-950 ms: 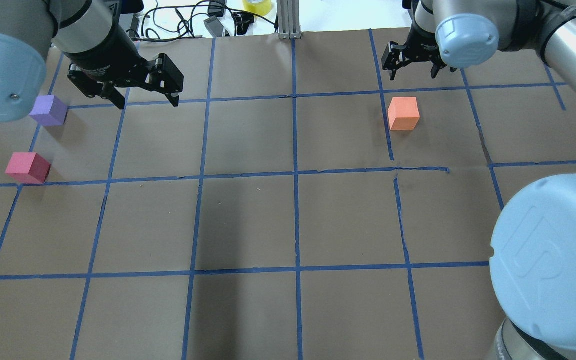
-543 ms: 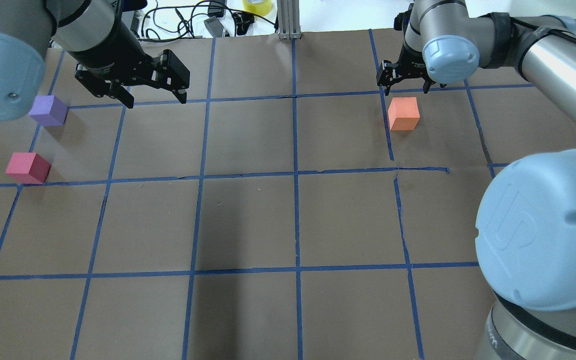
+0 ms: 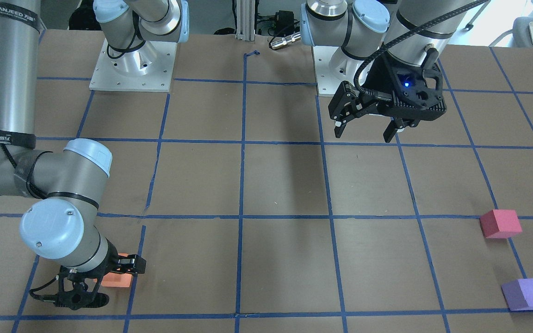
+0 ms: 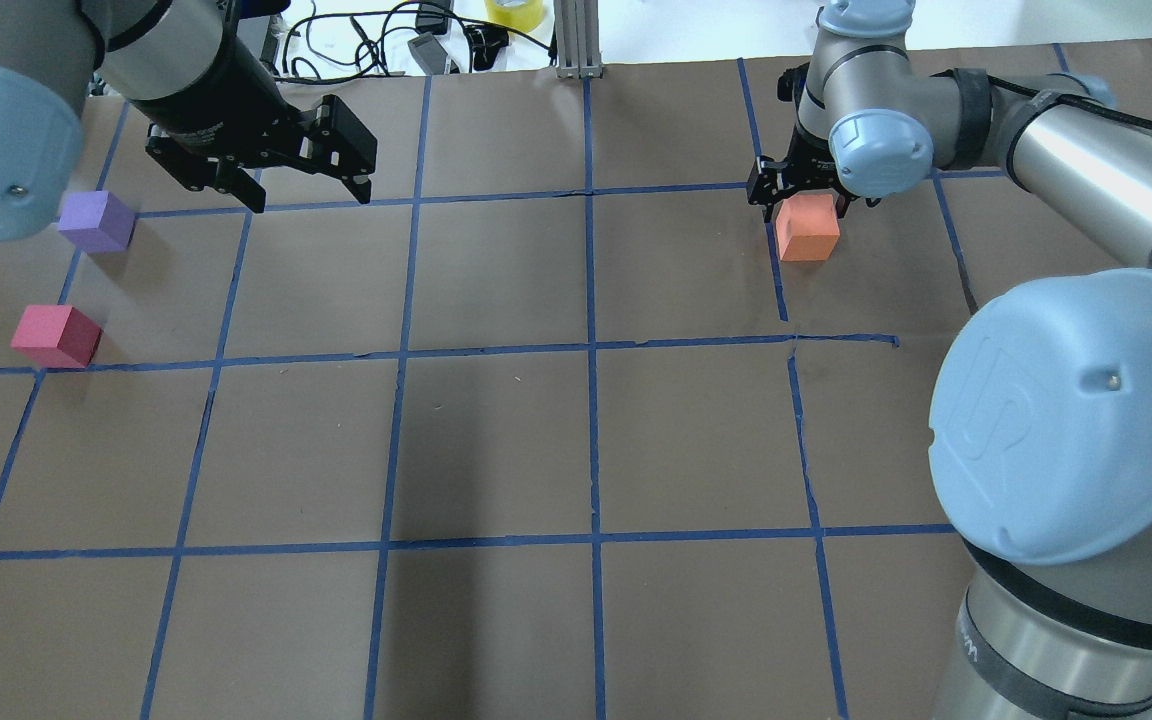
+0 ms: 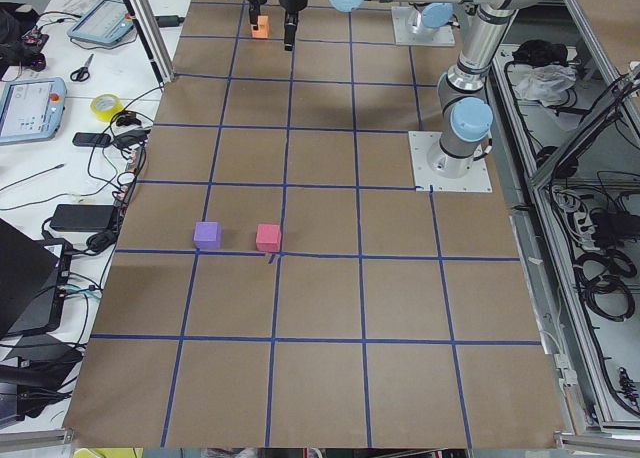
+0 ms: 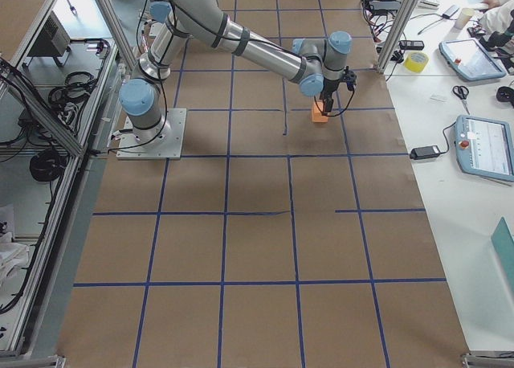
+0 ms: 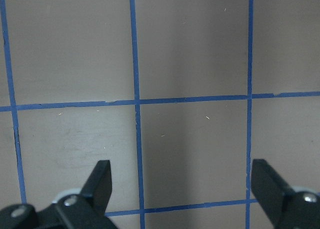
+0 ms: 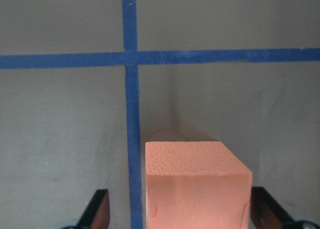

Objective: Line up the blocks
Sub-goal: 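Lower the right gripper and grasp the orange cube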

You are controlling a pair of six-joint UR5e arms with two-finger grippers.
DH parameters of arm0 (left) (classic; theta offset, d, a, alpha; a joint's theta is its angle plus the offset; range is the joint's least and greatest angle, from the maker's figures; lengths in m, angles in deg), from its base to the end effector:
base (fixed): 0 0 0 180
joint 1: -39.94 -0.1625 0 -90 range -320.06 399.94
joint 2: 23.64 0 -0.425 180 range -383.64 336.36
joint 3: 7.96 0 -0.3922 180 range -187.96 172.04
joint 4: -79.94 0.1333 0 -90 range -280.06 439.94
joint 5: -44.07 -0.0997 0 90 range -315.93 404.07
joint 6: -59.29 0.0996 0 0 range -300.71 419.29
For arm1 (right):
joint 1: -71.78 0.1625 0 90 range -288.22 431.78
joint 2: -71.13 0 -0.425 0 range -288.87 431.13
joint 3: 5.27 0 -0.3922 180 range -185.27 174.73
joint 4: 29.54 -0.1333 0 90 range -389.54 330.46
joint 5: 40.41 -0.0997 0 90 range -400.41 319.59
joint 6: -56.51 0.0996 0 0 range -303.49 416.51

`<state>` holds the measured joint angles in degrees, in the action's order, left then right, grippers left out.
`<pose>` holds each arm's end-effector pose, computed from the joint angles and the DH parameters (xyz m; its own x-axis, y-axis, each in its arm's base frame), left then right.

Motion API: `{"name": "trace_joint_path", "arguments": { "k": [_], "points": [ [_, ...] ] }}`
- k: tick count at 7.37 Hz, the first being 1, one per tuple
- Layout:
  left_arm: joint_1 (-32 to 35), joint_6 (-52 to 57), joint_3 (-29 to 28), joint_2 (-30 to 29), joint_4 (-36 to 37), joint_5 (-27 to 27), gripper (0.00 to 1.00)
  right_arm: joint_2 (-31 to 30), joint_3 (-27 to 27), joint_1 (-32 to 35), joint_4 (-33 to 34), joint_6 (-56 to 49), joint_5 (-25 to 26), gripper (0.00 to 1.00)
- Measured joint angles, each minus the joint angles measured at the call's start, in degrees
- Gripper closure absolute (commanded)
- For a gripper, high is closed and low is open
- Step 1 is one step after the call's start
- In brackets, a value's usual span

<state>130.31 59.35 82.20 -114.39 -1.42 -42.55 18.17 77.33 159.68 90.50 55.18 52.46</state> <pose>-0.1425 -0.5090 0.4961 -0.9982 0.0154 0.0583 0.0074 0.9909 -0.1346 0.1027 -0.7015 0.2090 -0.9986 0.0137 0.0502 0.0135 0.9999 -0.0058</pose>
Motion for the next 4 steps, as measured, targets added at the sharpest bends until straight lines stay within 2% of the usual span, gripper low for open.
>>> {"name": "trace_joint_path", "arguments": {
  "k": [1, 2, 3, 4],
  "points": [
    [0.1, 0.0, 0.2, 0.0, -0.2, -3.4, 0.0, 0.0, 1.0, 0.0, 0.5, -0.5, 0.9, 0.48],
    [0.1, 0.0, 0.4, -0.3, -0.5, -6.1, 0.0, 0.2, 1.9, -0.1, 1.3, -0.7, 2.3, 0.55],
    [0.1, -0.2, 0.6, -0.8, -0.7, -6.3, 0.0, 0.2, 2.5, -0.1, 2.0, -0.5, 3.1, 0.68],
    [0.0, -0.2, 0.6, -1.1, -0.8, -5.4, 0.0, 0.0, 2.6, -0.1, 2.6, -0.3, 3.2, 0.72]
  ]
}}
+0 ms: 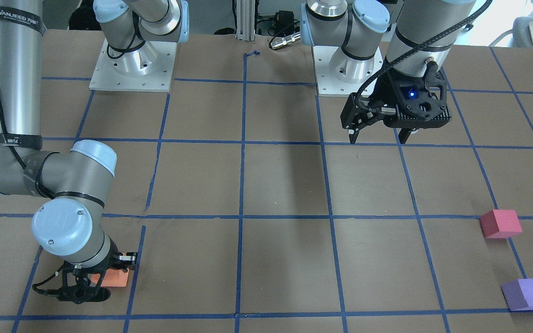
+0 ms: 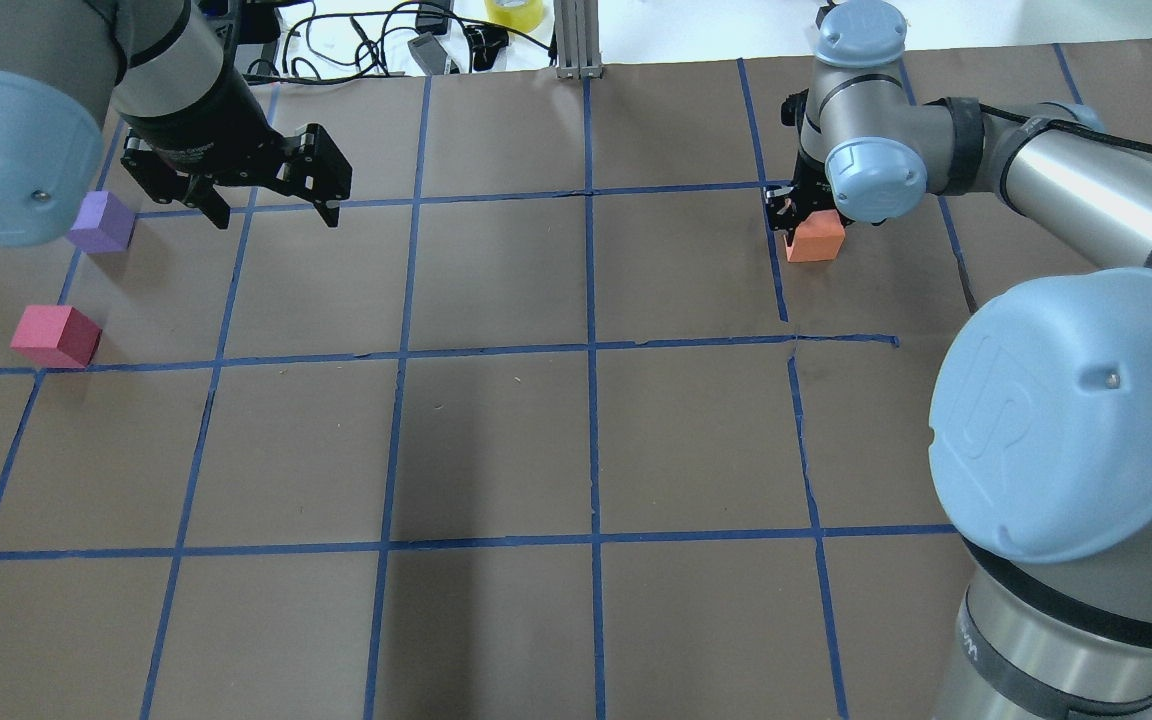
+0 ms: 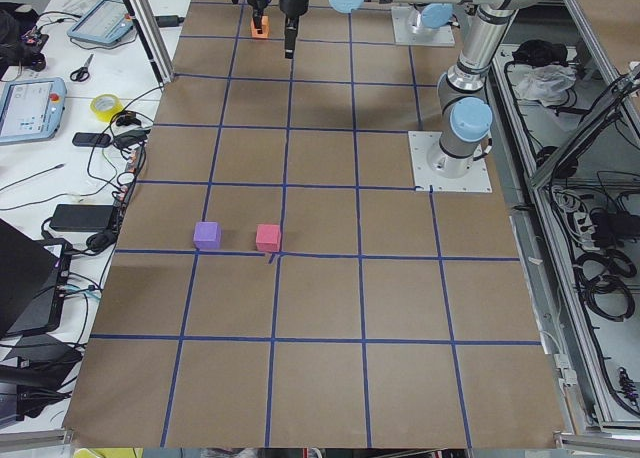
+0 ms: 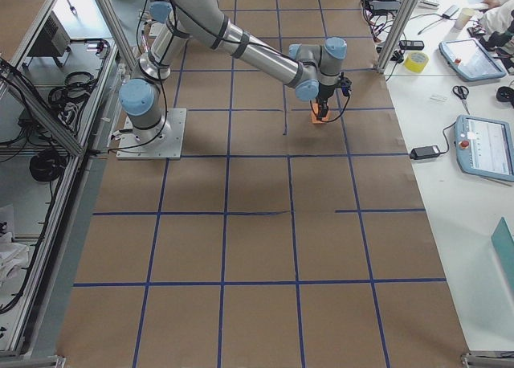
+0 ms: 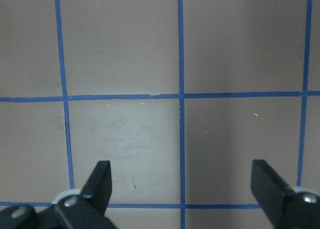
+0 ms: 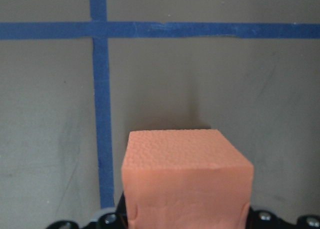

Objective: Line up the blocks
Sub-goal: 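Lower the right gripper and grasp the orange cube, then carry the orange cube with the right gripper toward the left gripper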

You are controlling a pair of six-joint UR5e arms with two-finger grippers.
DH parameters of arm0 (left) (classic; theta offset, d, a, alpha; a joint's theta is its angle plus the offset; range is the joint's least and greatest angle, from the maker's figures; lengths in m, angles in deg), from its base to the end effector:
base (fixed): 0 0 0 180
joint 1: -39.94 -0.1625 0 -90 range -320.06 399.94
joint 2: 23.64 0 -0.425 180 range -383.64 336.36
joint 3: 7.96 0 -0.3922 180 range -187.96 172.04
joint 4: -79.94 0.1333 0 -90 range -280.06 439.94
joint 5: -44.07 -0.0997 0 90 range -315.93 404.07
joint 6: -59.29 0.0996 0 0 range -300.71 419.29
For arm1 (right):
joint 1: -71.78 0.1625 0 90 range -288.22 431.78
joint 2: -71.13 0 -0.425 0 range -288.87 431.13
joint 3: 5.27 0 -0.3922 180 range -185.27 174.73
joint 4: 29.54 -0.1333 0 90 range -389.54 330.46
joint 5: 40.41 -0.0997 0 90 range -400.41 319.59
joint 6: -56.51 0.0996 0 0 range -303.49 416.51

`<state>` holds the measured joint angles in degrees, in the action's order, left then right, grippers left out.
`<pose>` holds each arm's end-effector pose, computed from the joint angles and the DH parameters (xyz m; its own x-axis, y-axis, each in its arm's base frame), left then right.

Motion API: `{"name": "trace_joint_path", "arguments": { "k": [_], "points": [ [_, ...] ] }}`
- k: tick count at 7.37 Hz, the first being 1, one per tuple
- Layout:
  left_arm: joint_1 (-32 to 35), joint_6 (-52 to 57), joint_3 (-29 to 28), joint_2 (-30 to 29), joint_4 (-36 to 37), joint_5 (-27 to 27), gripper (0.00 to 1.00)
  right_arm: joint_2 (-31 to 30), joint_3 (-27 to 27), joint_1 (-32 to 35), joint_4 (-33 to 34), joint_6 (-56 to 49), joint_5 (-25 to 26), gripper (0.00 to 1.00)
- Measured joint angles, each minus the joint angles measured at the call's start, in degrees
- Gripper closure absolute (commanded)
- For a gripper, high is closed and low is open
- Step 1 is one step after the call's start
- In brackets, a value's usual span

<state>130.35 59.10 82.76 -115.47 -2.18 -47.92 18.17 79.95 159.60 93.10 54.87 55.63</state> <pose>-0.1335 -0.5130 0.4800 -0.9994 0.0006 -0.0343 0.0038 0.9957 -0.0930 0.0966 -0.6922 0.1940 -0.9944 0.0099 0.1054 0.0096 0.9999 -0.0036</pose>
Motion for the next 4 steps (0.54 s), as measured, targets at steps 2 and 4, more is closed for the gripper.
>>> {"name": "trace_joint_path", "arguments": {
  "k": [2, 4],
  "points": [
    [0.0, 0.3, 0.0, -0.3, -0.6, 1.1, 0.0, -1.8, -0.5, 1.2, 0.5, 1.0, -1.9, 0.73],
    [-0.4, 0.4, -0.3, -0.5, -2.2, 1.6, 0.0, -3.5, -1.9, 5.7, 0.3, 7.7, -4.0, 0.72]
  ]
}}
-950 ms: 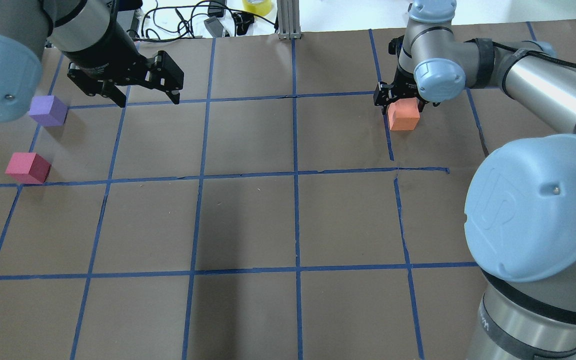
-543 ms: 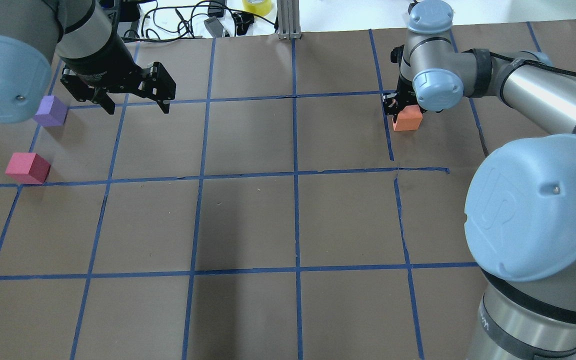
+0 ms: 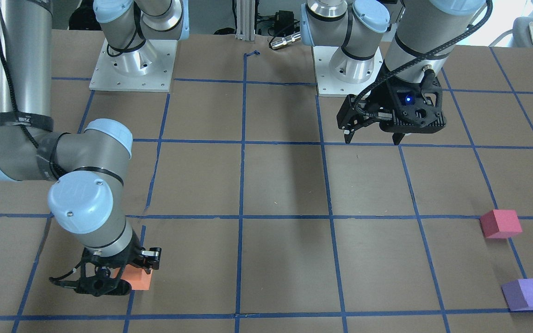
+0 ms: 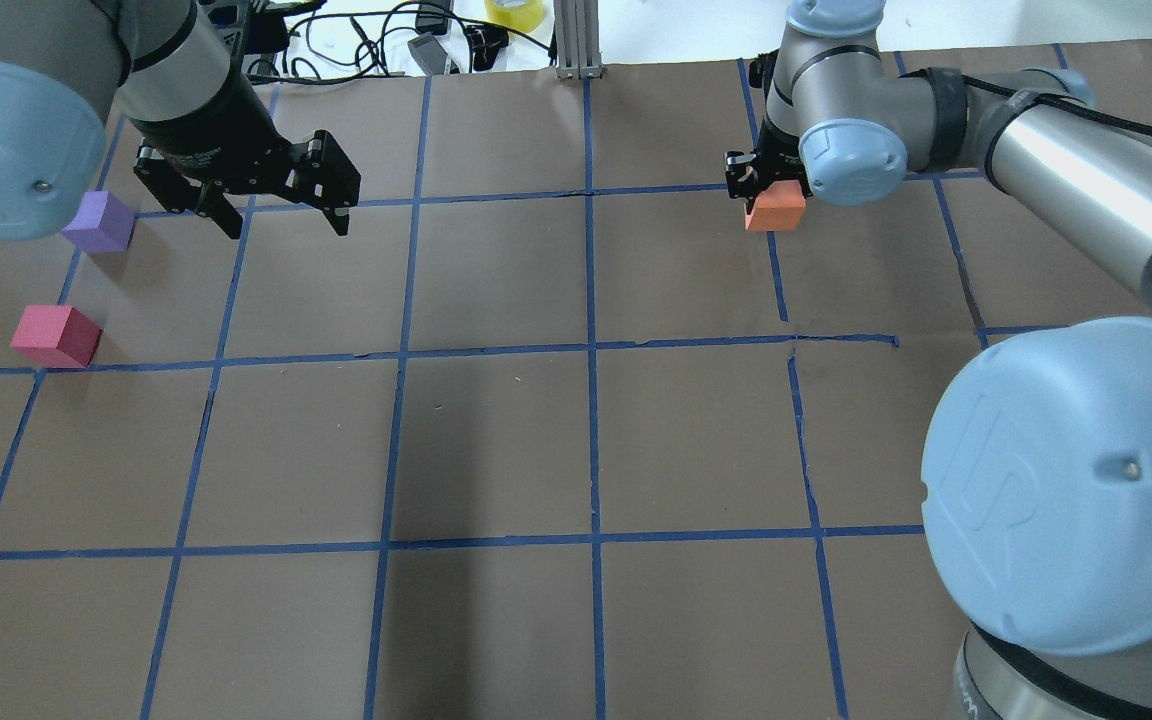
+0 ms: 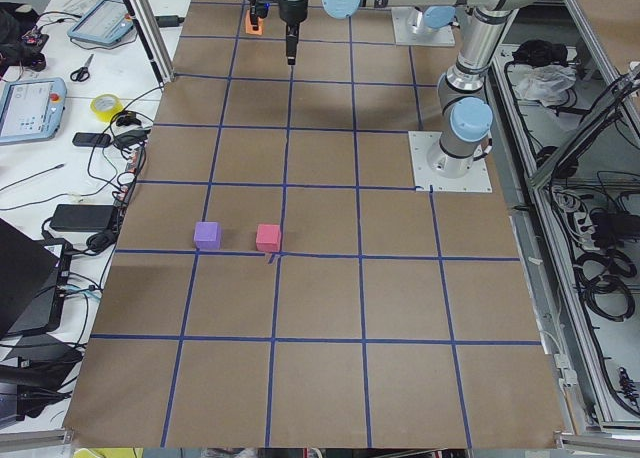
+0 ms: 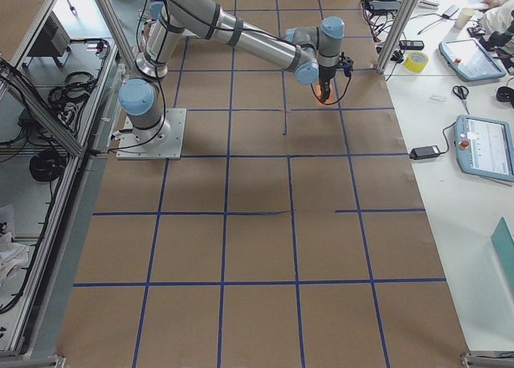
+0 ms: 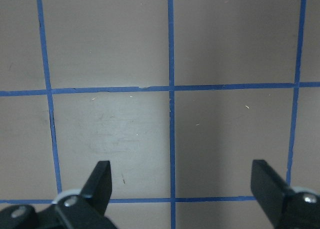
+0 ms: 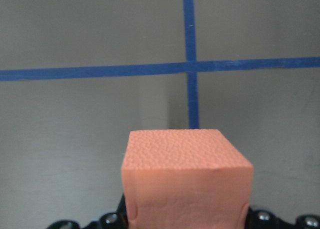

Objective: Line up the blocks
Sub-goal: 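Carry the orange cube with the right gripper toward the left gripper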

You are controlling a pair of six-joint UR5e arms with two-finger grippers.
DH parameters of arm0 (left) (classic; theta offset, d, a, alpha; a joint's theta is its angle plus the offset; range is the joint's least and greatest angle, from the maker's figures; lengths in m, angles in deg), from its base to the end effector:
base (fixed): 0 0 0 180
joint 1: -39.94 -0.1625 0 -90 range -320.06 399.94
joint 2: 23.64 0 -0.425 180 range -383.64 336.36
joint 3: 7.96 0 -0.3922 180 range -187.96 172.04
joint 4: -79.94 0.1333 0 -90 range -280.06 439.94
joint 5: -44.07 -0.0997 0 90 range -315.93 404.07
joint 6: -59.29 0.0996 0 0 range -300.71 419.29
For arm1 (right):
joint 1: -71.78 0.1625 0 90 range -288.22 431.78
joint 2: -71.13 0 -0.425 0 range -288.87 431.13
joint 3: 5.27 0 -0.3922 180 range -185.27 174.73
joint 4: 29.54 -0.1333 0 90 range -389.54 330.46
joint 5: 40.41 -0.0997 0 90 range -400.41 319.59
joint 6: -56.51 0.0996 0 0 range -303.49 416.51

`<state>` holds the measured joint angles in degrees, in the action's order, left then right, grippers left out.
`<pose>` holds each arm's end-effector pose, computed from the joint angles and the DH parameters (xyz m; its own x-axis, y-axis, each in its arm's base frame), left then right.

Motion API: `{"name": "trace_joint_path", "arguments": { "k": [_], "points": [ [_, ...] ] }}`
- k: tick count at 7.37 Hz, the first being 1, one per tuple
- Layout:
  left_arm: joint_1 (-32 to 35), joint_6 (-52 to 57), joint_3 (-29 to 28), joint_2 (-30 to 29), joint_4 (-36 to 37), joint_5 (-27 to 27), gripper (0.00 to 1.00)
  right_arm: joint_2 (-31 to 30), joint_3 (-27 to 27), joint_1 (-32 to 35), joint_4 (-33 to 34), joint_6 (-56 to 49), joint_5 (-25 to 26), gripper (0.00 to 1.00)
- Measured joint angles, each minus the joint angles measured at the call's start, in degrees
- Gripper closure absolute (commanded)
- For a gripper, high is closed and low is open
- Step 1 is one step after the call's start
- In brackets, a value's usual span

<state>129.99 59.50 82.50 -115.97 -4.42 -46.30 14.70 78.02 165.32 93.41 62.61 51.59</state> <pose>-0.1331 -0.5134 0.4735 -1.0000 0.0042 -0.0066 0.0045 0.9988 -0.0497 0.1725 -0.6852 0.2510 -0.9986 0.0478 0.0232 0.0450 0.9930 -0.1092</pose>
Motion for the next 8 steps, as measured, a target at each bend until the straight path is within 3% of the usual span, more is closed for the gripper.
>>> {"name": "trace_joint_path", "arguments": {
  "k": [4, 8],
  "points": [
    [-0.2, 0.0, -0.3, 0.0, -0.5, 0.1, 0.0, 1.4, -4.5, 13.1, -3.7, 17.0, -3.5, 0.7],
    [-0.4, 0.0, -0.7, 0.4, -0.4, -0.2, 0.0, 6.6, -7.5, 16.1, -4.0, 15.6, -4.8, 0.7]
  ]
}}
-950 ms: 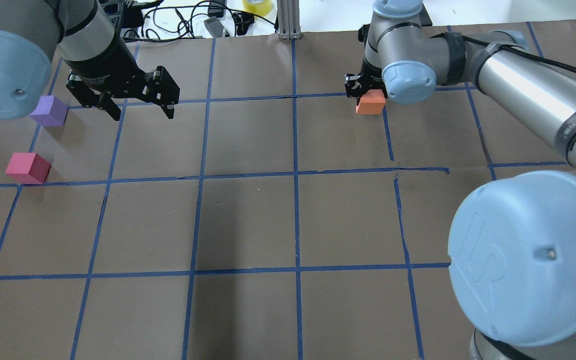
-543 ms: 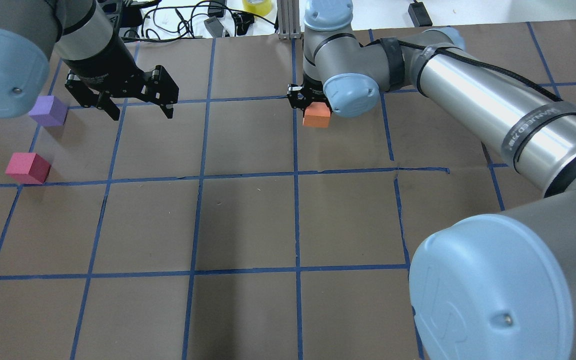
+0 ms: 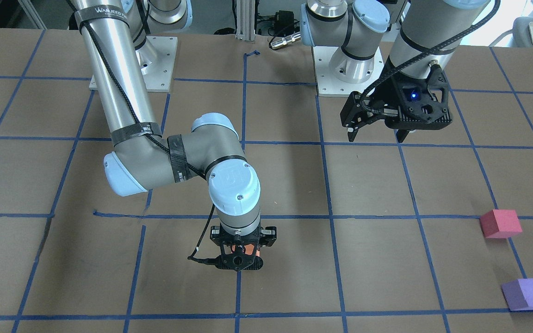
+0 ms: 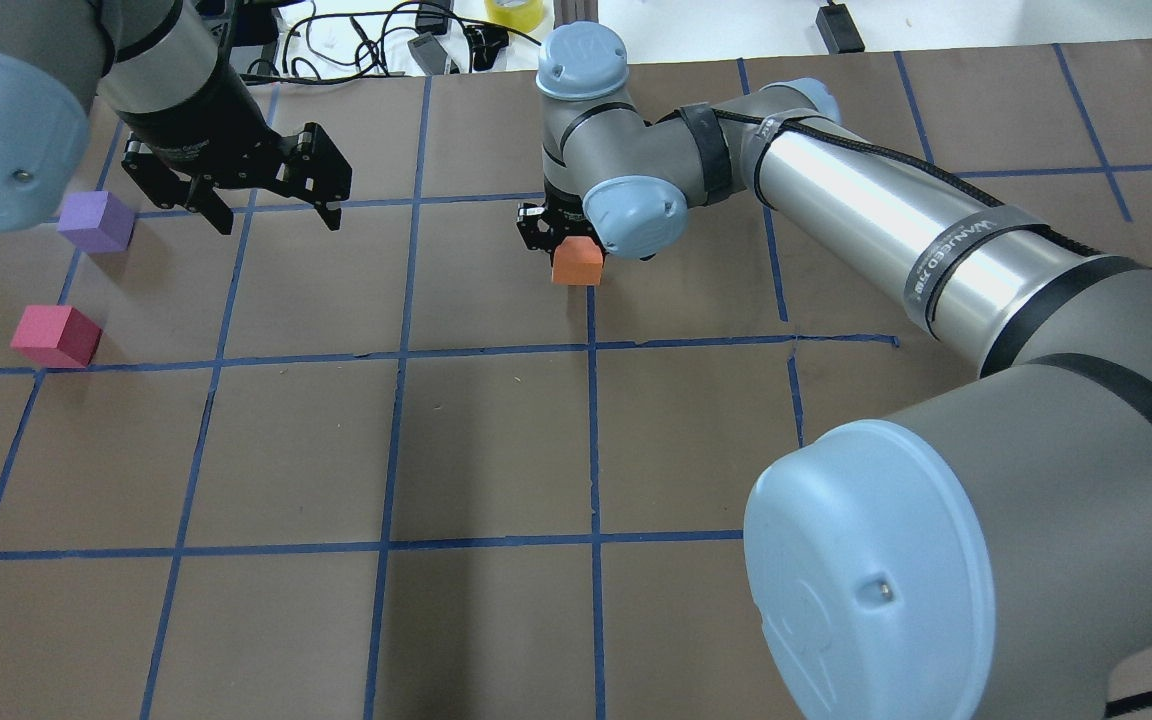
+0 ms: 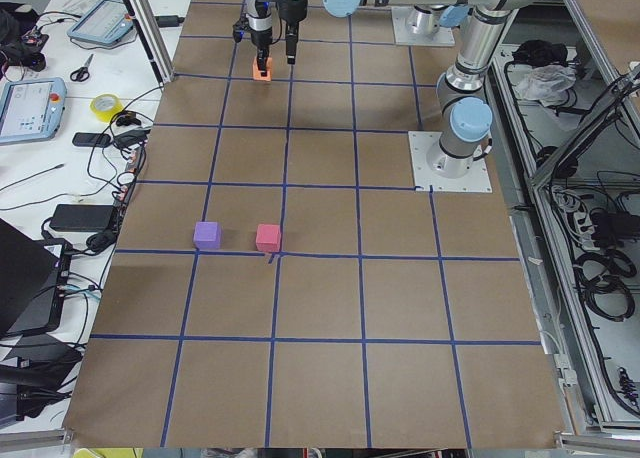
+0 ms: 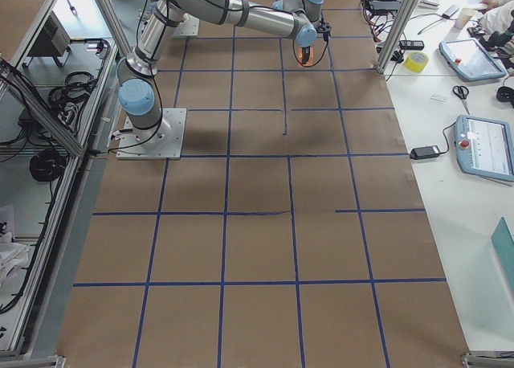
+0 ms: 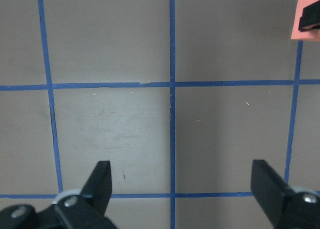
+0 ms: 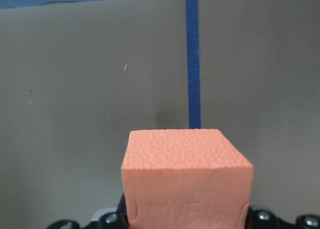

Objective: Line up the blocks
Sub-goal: 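Carry the orange cube with the right gripper toward the left gripper, then set the orange cube down mid-table, open and raise the right gripper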

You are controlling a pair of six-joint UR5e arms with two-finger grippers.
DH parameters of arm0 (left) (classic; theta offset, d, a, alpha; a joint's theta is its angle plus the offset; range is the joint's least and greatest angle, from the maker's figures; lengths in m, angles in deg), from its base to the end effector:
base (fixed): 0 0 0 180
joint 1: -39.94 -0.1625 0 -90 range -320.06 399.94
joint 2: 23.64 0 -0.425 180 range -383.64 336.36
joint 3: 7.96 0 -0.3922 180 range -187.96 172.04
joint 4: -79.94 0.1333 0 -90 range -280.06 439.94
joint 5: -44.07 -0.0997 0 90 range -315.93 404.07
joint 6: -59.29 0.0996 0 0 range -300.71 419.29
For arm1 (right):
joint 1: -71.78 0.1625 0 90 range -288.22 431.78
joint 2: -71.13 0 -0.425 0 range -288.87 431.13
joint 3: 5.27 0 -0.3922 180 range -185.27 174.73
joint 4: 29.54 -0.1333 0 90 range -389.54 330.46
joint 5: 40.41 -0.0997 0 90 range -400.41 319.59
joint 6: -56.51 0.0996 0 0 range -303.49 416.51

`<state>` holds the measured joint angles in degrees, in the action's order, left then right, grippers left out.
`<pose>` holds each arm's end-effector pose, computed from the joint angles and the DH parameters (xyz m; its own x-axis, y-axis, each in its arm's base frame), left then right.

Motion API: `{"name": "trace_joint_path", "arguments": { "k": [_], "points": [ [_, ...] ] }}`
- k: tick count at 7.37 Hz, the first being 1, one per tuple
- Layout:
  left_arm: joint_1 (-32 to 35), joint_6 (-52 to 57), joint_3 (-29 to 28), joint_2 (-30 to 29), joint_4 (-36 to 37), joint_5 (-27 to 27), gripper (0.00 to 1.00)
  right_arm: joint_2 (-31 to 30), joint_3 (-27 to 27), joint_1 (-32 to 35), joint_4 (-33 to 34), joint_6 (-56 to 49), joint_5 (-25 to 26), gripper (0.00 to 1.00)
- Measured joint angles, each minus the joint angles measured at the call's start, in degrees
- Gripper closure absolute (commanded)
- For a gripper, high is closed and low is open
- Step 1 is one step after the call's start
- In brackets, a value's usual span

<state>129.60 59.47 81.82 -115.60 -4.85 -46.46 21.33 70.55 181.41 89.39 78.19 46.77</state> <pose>-0.1293 -0.5129 0.4820 -0.9999 -0.0034 -0.0094 -0.0028 0.9982 -0.0605 0.3759 -0.6425 0.2208 -0.9974 0.0335 -0.0644 0.0354 0.9990 -0.0290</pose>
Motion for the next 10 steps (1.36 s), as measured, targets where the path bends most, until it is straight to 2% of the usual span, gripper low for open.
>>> {"name": "trace_joint_path", "arguments": {
  "k": [2, 4, 5, 7, 9, 10],
  "points": [
    [0.0, 0.0, 0.0, 0.6, -0.1, 0.1, 0.0, 1.2, -1.4, 0.3, 0.2, -0.3, -0.1, 0.7],
    [0.0, 0.0, -0.1, 1.3, -1.3, 0.1, 0.0, 2.4, -3.1, 0.3, 0.1, 0.2, -0.1, 0.65],
    [0.0, 0.0, -0.2, 1.5, -1.7, 0.2, 0.0, 2.8, -3.3, 0.3, 0.2, 0.2, -0.1, 0.61],
    [0.1, 0.0, -0.2, 1.6, -1.8, 0.4, 0.0, 3.6, -3.4, 0.3, 0.7, 0.2, 0.0, 0.48],
    [0.2, 0.0, -0.2, 1.7, -1.8, 0.3, 0.0, 3.9, -3.4, 0.4, 0.6, -0.9, 0.4, 0.0],
    [0.4, 0.0, -0.2, 1.9, -1.9, 0.3, 0.0, 3.9, -3.4, 0.4, 1.0, -1.3, 0.6, 0.0]
  ]
}}
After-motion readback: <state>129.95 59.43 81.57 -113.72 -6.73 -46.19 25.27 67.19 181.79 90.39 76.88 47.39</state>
